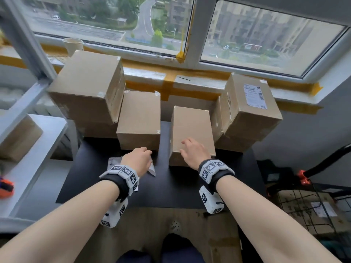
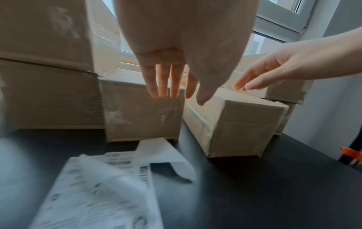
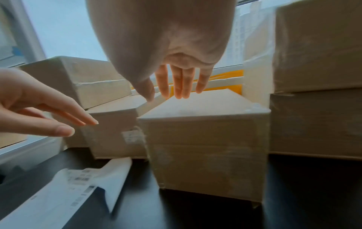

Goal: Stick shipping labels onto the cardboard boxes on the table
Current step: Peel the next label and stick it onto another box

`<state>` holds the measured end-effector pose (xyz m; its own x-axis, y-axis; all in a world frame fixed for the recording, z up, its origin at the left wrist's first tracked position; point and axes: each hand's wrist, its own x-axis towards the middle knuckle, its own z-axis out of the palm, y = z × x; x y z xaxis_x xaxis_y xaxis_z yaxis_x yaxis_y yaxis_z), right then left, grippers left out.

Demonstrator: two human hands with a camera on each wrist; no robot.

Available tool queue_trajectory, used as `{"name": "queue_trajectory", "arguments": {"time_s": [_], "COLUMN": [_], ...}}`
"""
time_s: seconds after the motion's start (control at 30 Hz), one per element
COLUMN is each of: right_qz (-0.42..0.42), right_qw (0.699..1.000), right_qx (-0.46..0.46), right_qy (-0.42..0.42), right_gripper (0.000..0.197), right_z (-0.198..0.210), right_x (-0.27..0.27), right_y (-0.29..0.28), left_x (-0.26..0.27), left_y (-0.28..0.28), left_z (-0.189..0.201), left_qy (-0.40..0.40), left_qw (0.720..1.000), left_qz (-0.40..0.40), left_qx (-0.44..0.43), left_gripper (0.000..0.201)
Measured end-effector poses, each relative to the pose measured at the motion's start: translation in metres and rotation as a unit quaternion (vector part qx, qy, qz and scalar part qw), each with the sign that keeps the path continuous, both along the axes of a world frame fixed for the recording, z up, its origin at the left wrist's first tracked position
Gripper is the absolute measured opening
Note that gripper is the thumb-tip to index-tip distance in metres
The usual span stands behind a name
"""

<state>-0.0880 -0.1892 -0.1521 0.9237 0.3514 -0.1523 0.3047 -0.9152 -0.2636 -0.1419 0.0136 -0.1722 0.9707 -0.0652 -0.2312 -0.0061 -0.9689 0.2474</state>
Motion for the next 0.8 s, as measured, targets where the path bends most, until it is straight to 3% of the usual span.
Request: {"name": "queue_trajectory", "arguments": {"time_s": [0.2,0.4,0.53,0.8], "right_qz": [0.1,0.169,0.195,0.235], "right_qw": [0.994,0.981,0.975,0.971], "right_qx": [-0.03,-0.045,-0.031,-0.004], "right_qy": [0.037,0.088,0.102,0.047], "right_gripper": [0.038,0.036,0.036,0.015], "right_z": [-0.015,-0.056,-0.084,-0.127], "right_x": [-0.026,-0.052,-0.064,-0.08], "right_y": [0.066,0.121,0.142,0.162], "left_x": [-0.045,-0.087,-0.105,-0.112], "left_y": [0.062,0.104,0.11,0.107], "left_z": [-0.021,-0.062,-0.091,-0.119], "left_qy": [0.028,0.067,0.103,0.085], "left_qw": [0.998,0.992,0.993,0.996], "left_qz": [0.044,0.108,0.06,0.029], "left_qx": [0.027,-0.007,-0.01,0.016], "left_gripper": [0.029,0.031,0.046,0.056]}}
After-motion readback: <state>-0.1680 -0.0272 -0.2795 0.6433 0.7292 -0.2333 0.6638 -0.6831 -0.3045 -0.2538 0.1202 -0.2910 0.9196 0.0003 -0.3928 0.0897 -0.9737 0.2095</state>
